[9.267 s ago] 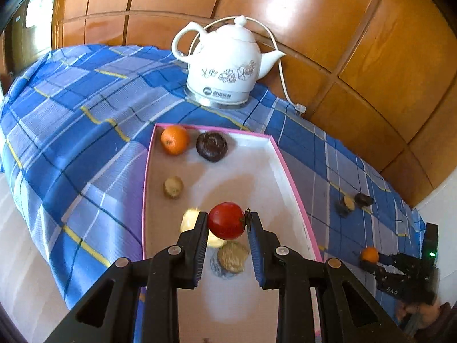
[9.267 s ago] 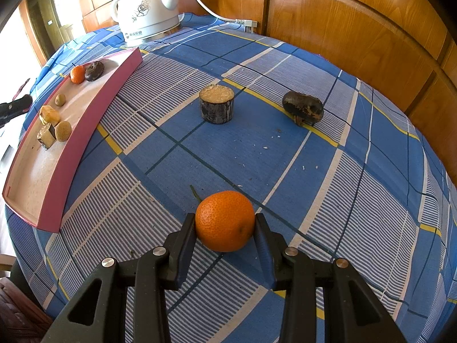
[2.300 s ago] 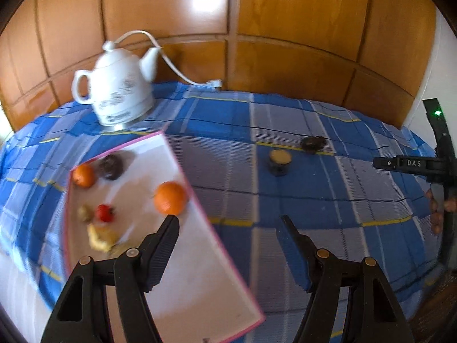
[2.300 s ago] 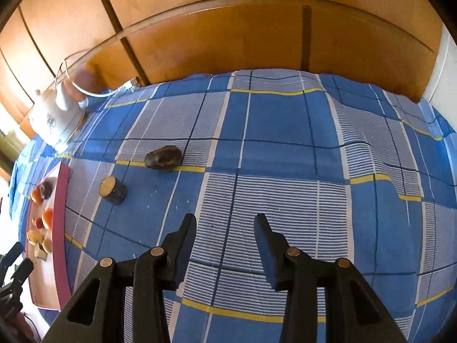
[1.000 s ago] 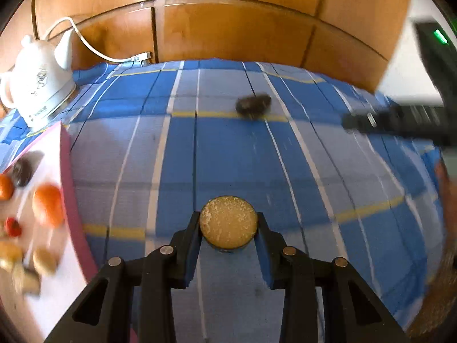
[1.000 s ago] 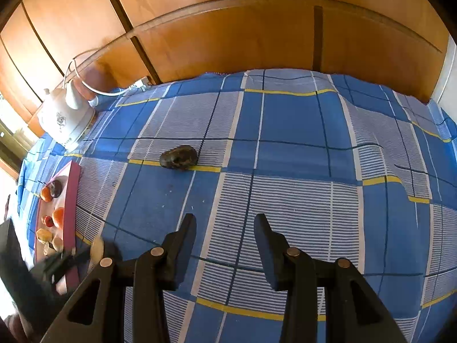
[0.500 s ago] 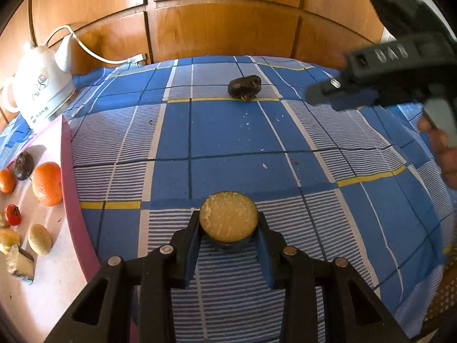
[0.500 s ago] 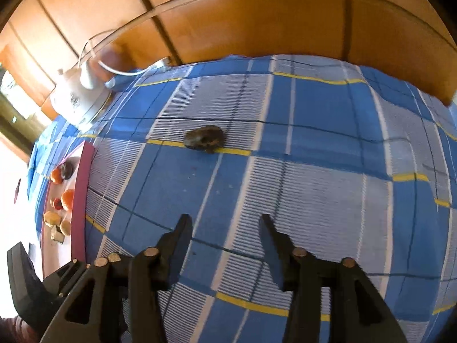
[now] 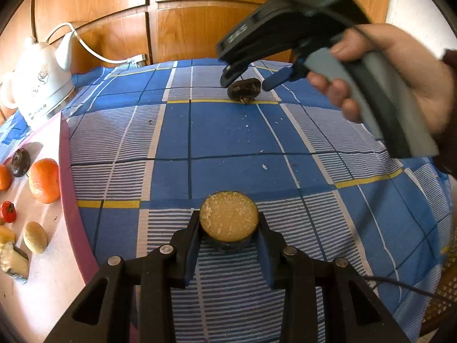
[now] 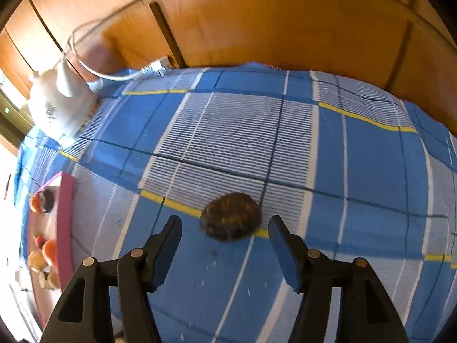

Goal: Organize fruits
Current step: 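Grasp the dark lumpy fruit with the right gripper while the left gripper holds the cylinder piece, then carry the cylinder piece into the tray and open the left gripper while the right gripper lifts the dark fruit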

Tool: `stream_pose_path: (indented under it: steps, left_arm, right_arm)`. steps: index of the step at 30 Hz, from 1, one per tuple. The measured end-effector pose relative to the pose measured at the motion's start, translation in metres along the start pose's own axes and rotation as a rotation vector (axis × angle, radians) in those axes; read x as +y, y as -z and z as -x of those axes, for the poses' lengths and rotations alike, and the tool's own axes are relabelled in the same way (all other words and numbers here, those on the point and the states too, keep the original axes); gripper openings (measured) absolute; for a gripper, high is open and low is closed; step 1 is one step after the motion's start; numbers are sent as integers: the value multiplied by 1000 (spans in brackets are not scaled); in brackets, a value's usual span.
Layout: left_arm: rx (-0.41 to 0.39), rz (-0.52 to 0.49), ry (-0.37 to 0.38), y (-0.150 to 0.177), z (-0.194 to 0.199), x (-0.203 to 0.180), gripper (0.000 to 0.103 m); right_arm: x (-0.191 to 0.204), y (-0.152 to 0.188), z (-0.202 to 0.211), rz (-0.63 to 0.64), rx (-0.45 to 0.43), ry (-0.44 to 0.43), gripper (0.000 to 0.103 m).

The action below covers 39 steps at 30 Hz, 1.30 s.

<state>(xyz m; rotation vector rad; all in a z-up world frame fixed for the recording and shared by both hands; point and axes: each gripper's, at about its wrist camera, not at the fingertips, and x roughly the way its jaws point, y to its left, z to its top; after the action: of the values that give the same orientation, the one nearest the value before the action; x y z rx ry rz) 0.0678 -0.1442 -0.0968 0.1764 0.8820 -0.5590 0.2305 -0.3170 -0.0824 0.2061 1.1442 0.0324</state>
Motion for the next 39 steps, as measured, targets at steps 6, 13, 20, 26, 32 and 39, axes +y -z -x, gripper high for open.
stream_pose_path:
  steps: [6, 13, 20, 26, 32, 39]
  left_arm:
    - [-4, 2, 8, 0, 0, 0, 36]
    - [-7, 0, 3, 1, -1, -1, 36]
    - [-1, -5, 3, 0, -1, -2, 36]
    - [40, 22, -8, -7, 1, 3, 36]
    - [31, 63, -25, -4, 20, 10, 36]
    - [-36, 72, -40, -6, 55, 12, 36]
  right_arm:
    - [-3, 7, -2, 20, 11, 0, 50]
    - [-20, 57, 31, 82, 42, -5, 50]
    - [-35, 111, 49, 103, 81, -25, 50]
    - [-28, 116, 49, 158, 49, 9, 50]
    - [-30, 116, 50, 156, 52, -2, 50]
    - [-25, 118, 47, 175, 42, 13, 51]
